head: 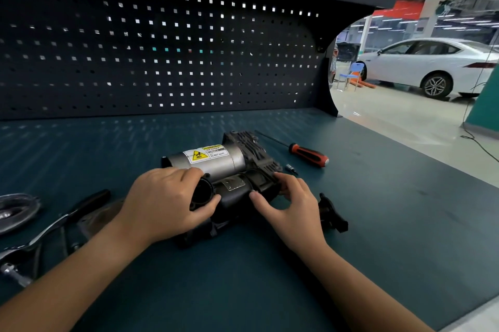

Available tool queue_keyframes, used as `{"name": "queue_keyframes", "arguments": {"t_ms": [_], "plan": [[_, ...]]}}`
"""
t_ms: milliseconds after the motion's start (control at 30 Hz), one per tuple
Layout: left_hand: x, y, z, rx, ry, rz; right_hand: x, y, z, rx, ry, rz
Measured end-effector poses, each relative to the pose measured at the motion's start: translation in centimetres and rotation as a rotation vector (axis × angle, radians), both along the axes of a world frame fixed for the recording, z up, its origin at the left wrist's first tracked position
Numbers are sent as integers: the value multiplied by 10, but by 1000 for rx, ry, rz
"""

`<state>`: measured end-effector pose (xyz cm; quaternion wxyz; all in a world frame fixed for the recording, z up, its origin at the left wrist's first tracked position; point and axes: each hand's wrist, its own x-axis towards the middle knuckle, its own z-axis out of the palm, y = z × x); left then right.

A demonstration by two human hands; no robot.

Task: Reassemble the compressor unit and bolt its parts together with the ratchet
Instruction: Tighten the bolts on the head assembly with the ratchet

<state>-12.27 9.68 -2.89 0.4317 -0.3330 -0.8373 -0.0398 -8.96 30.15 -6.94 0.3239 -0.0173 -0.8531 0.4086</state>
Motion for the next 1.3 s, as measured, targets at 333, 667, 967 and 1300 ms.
{"name": "queue_keyframes", "arguments": {"t_ms": [333, 667, 967, 1300], "plan": [[3, 2, -2, 16, -89, 88, -1, -1, 0, -50, -38, 4], [9, 9, 1, 103, -243, 199, -6, -2, 0, -149, -72, -55], [4, 6, 8, 16, -263, 162, -6, -4, -2, -218, -141, 5], [12, 3, 20, -181, -360, 322, -9, 4, -5, -439, -146, 96]]}}
